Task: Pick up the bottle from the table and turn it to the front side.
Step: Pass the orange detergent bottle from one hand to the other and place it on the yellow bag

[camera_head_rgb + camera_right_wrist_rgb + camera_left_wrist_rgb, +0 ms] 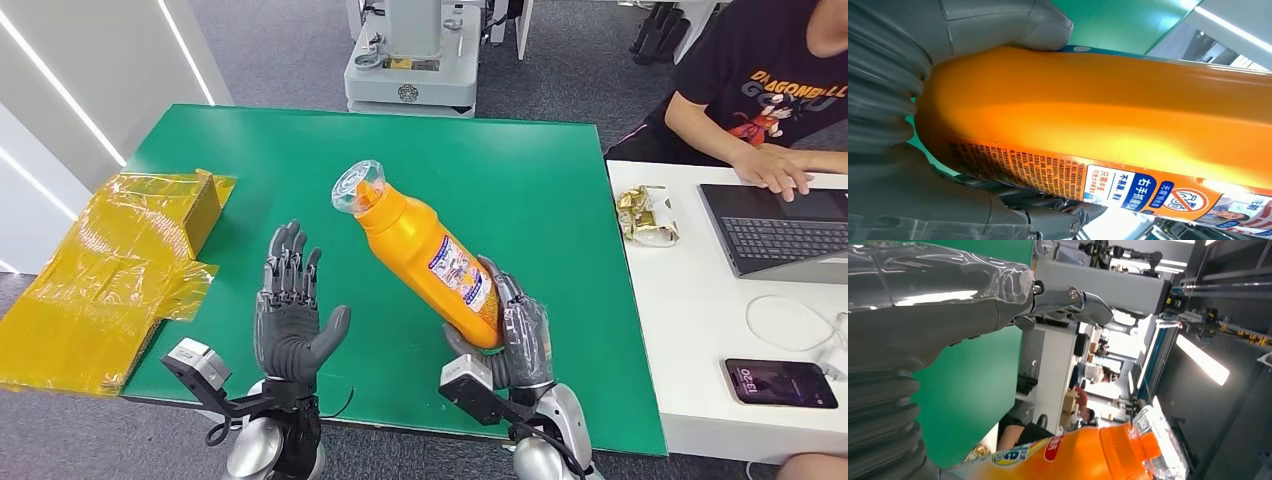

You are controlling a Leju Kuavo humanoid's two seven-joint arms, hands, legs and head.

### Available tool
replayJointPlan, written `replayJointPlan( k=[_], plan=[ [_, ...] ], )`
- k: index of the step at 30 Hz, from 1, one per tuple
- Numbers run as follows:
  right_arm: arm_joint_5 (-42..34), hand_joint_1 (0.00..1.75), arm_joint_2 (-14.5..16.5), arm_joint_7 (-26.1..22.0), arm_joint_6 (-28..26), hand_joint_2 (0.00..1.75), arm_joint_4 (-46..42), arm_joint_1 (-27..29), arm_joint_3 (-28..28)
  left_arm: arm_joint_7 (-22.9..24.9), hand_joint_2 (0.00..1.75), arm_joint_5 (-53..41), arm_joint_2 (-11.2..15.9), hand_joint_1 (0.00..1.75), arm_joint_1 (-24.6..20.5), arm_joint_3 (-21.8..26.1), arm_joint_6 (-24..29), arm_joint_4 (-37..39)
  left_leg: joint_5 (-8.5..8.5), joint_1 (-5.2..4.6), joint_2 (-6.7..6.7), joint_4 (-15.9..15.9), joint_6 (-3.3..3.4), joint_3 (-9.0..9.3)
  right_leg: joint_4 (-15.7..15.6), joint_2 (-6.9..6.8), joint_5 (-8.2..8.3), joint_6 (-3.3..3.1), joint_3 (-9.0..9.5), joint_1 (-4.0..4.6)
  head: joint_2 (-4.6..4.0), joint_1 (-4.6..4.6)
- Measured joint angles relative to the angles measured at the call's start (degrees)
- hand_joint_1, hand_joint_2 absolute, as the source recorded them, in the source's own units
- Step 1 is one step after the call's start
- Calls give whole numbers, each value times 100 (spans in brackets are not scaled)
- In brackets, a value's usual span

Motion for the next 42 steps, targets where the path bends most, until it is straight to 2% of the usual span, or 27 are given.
replayJointPlan(
  k=[8, 15, 18, 42],
  plan=[
    [-123, 175, 86, -238, 506, 175, 79, -43, 11, 0, 175, 100, 80, 0, -125, -39, -288, 249, 1, 0, 0, -1, 0, -1, 1, -1, 0, 0, 0, 0, 0, 0],
    [-117, 175, 112, -143, 1544, 175, 404, -351, 207, 50, 175, 104, 92, 0, -278, -35, -419, 445, 3, 0, -2, 0, 1, -1, 2, -3, 2, -1, 1, 0, 0, 0],
    [-107, 175, 112, -100, 1829, 175, 478, -407, 267, 52, 175, 107, 94, 0, -292, -21, -432, 496, 2, 0, -2, 0, 1, -2, 2, -2, 1, 0, 0, 0, 0, 1],
    [363, 175, 114, -77, 2566, 175, 513, -454, 284, 156, 175, 46, 92, 0, -391, 103, -593, 640, 1, 0, -1, 0, 0, -1, 1, 0, 1, 0, -1, 0, 0, -1]
  ],
)
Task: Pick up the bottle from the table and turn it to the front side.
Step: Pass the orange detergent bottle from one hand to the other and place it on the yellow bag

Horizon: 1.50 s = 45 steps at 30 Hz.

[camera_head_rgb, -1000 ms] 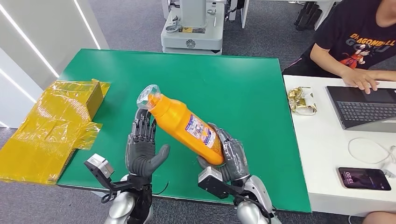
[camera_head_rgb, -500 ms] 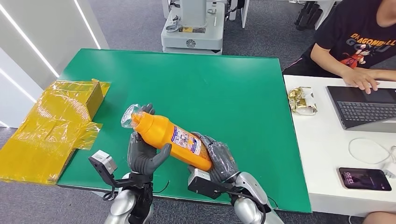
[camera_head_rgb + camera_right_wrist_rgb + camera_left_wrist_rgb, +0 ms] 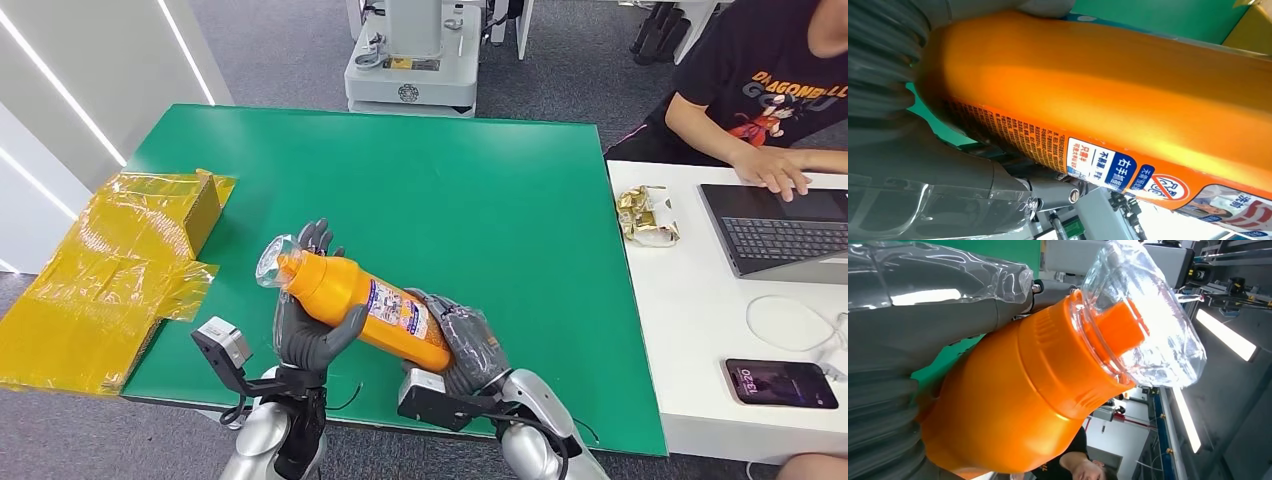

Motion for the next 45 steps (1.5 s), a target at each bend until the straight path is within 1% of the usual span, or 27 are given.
replayJointPlan(
  k=[3, 4, 7, 8, 18, 19, 22, 23, 25, 30, 37, 42, 44, 45],
  plan=[
    [52, 175, 0, 1, 68, 175, -2, 14, 0, 1, 175, -8, 1, 0, -7, 20, -1, 10, 0, 0, 0, 0, 0, 0, 0, 0, 0, 0, 0, 0, 0, 1],
    [59, 175, 0, 1, 80, 175, -2, 20, 0, 0, 175, -11, 1, 41, -10, 28, -1, 15, 0, 0, 0, 0, 0, 0, 0, 0, 0, 0, 0, 0, 0, 1],
    [73, 175, 0, -8, 108, 175, 5, 27, -1, -2, 175, -39, 0, 172, -13, 49, 2, 25, 0, 0, 1, 0, 0, 0, 0, 0, 0, 0, 0, 0, 0, 0],
    [76, 175, 0, -16, 119, 175, 11, 23, -2, -5, 175, -50, 0, 175, -12, 54, 3, 26, 0, 0, 1, 0, 0, 0, 0, 0, 0, 0, 0, 0, 0, 1],
    [62, 174, 6, -178, 127, 175, 208, -132, -3, -54, 175, -96, -1, 175, -11, 63, 50, 35, 0, 0, 0, 0, 0, -1, 1, 0, 0, 0, 1, 0, 0, 1],
    [62, 160, 10, -193, 122, 175, 229, -141, -3, -55, 175, -101, -1, 175, -11, 63, 58, 38, 0, 0, 0, 0, 0, -1, 1, 0, 0, 0, 1, 0, 0, 1],
    [60, 35, 38, -226, 76, 175, 289, -148, 1, -65, 175, -137, -2, 175, -10, 67, 106, 46, 0, 0, 0, 0, 0, -1, 1, 0, 0, 0, 0, 0, 0, 0],
    [61, 5, 50, -234, 44, 175, 304, -145, 4, -68, 175, -151, -2, 175, -11, 68, 130, 48, 0, 0, 0, 0, 0, -1, 1, 0, 0, 0, 0, 0, 0, 0],
    [71, 0, 73, -254, -45, 175, 326, -128, 14, -71, 175, -173, -2, 175, -11, 72, 171, 49, 0, 0, 0, -1, 0, -1, 1, 0, 0, 0, 0, 0, 0, 1],
    [95, 0, 107, -284, -302, 175, 331, -70, 39, -71, 175, -201, -2, 175, -7, 102, 210, 51, 0, 0, 0, -1, 0, -1, 1, 0, 0, 0, 1, 0, 0, 2],
    [47, 0, 114, -395, -601, 175, 114, 133, 39, -71, 175, -230, -8, 175, 38, 181, 235, 51, 0, 0, -1, 0, 0, -1, 0, -2, 0, 0, 1, 0, 0, 1],
    [-196, 0, 150, -715, -1280, 175, -301, 469, 33, -127, 175, -342, -20, 175, 118, 285, 324, 47, -1, 0, -1, -1, 0, -2, 1, -1, -1, 0, 0, 0, 0, 0],
    [-435, 0, 174, -864, -1490, 175, -526, 599, 32, -248, 175, -673, -9, 175, 132, 341, 530, 17, -1, 1, -1, -1, -1, -2, 1, -1, -2, 0, -1, 0, 0, 1],
    [-584, 0, 185, -936, -1572, 175, -642, 652, 33, -320, 175, -964, 3, 175, 132, 361, 717, -21, -1, 1, -1, -2, -1, -2, 1, -1, -2, 0, -1, 0, 0, 1]
  ],
)
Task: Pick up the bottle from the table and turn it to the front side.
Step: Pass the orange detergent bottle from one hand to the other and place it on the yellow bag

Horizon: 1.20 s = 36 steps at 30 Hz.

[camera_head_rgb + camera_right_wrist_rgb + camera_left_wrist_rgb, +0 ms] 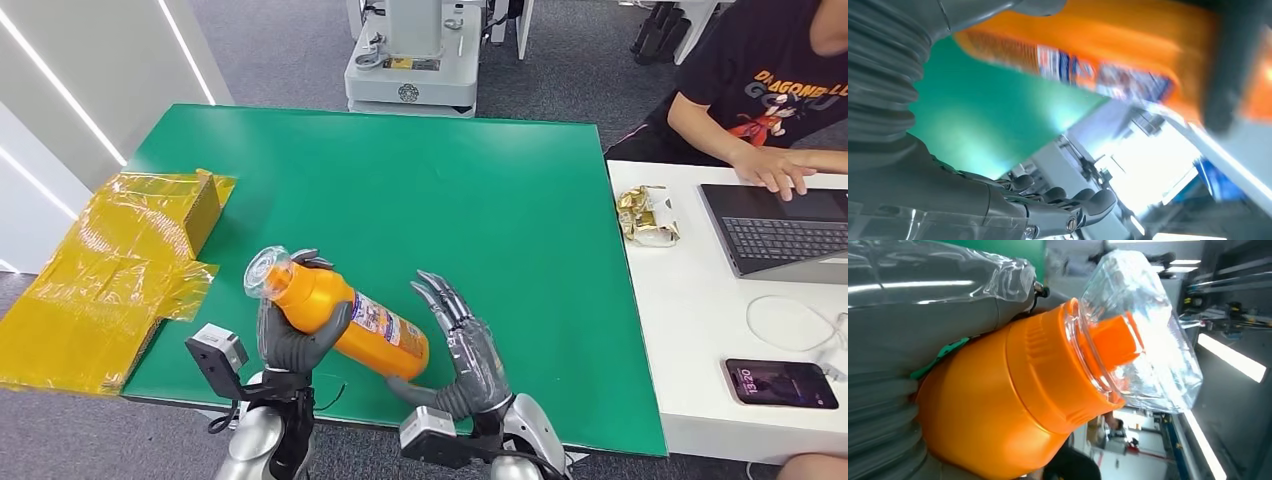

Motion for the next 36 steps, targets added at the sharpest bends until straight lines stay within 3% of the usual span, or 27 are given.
replayJointPlan(
  k=[4, 8, 11, 15, 18, 21, 25, 30, 36],
  plan=[
    [-502, 0, 36, -226, -175, 175, -459, 138, 3, -26, 175, -1041, 108, 175, -2, 97, 735, -248, 0, 0, 2, -1, 0, 1, 1, 1, 0, 0, 0, 0, 0, 0],
    [-700, 0, 62, -393, -228, 175, -725, 197, 22, 93, 175, -1502, 243, 175, 0, 198, 1041, -428, 1, 0, 0, -1, 0, 1, 2, -2, 0, 0, 2, 0, 0, 1],
    [-809, 0, 65, -565, -356, 175, -840, 240, 37, 267, 175, -2429, 418, 175, 28, 258, 1404, -534, 1, 0, 2, -1, -1, 2, 3, 1, 0, -1, 2, 0, 0, 1],
    [-889, 0, 65, -652, -498, 175, -1010, 359, 42, 893, 175, -4118, 741, 175, 18, 372, 1953, -636, 1, 1, 1, -1, -1, 2, 2, 0, -1, -1, 0, 0, 0, 0],
    [-933, 0, 65, -655, -554, 175, -1096, 415, 48, 1344, 175, -4890, 976, 175, -61, 437, 2192, -638, 1, 2, 3, -2, -1, 2, 2, 2, -1, -1, -2, 1, 0, 0],
    [-1051, 0, 65, -665, -643, 175, -1128, 422, 60, 1800, 175, -5553, 1247, 175, -214, 438, 2247, -594, 3, 3, 2, -2, -3, 2, 2, 2, -1, -2, -2, 2, 0, 1],
    [-1238, 0, 65, -717, -771, 175, -1176, 405, 61, 2394, 175, -6483, 1806, 175, -677, 368, 2179, -162, 11, 3, 2, -2, -12, 4, 5, 3, 4, -8, -3, 2, 0, 0],
    [-1289, 0, 62, -722, -825, 175, -1335, 406, 61, 2507, 175, -6886, 2365, 175, -1222, 180, 1970, 586, 16, 4, 4, -1, -15, 5, 9, 6, 8, -13, -8, 3, 0, 0],
    [-1327, 0, 18, -633, -820, 175, -1632, 431, 59, 2507, 175, -7217, 2742, 175, -2180, -422, 1252, 1811, 20, 4, 9, 0, -12, 1, 10, 7, 13, -17, -10, 3, 0, 0]
  ],
)
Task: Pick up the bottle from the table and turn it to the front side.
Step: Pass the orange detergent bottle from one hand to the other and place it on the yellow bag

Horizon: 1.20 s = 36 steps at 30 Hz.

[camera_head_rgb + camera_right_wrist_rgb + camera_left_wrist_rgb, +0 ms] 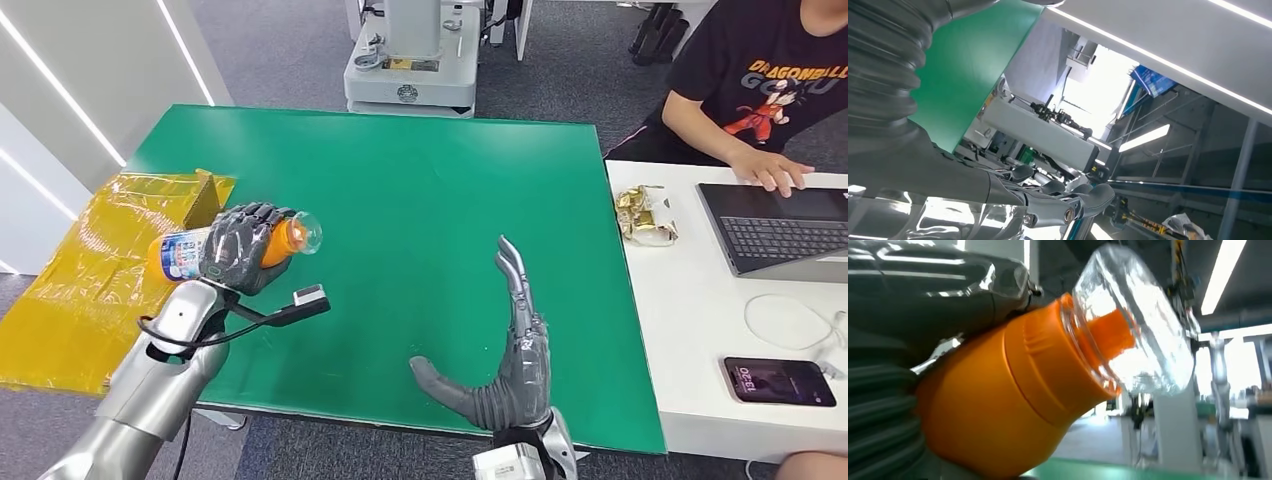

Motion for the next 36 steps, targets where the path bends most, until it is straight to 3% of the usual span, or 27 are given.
replayJointPlan(
  k=[6, 14, 24, 30, 34, 36],
  plan=[
    [-50, 0, -82, 43, -21, 175, -186, 25, 9, 159, 175, -605, 180, 175, -641, -560, -185, 1124, -1, 0, 7, 0, -1, 0, 0, 8, 1, -1, -3, 0, 0, 1],
    [-316, 0, -202, -18, -70, 175, -179, -35, 114, 248, 175, -1016, 357, 175, -1068, -976, -189, 2539, -1, 1, 9, -3, -2, -1, 2, 11, 1, -2, -8, 1, 0, -1],
    [-481, 0, -218, -25, -79, 175, -66, -245, 226, 612, 175, -1182, 564, 175, -1220, -1109, -611, 3466, -1, 1, 8, -4, -2, -2, 4, 12, 0, -2, -5, 1, 0, 1],
    [-614, 0, -218, -90, -1, 175, 46, -394, 275, 173, 175, -1203, 636, 174, -1443, -1111, -817, 3759, 2, 1, 9, -4, -6, 3, 8, 11, 1, -3, -3, 1, 0, 0],
    [-639, 0, -218, -118, -19, 175, 120, -442, 301, -59, 175, -1087, 624, 0, -1623, -1111, -1029, 3928, 6, 1, 8, -4, -11, 5, 12, 11, 2, -5, -3, 1, 0, 0],
    [-640, 0, -218, -122, -34, 175, 141, -447, 302, -73, 175, -1004, 611, 0, -1706, -1111, -1138, 4014, 6, 1, 8, -4, -13, 6, 14, 11, 2, -5, -3, 1, 0, 1]
  ],
)
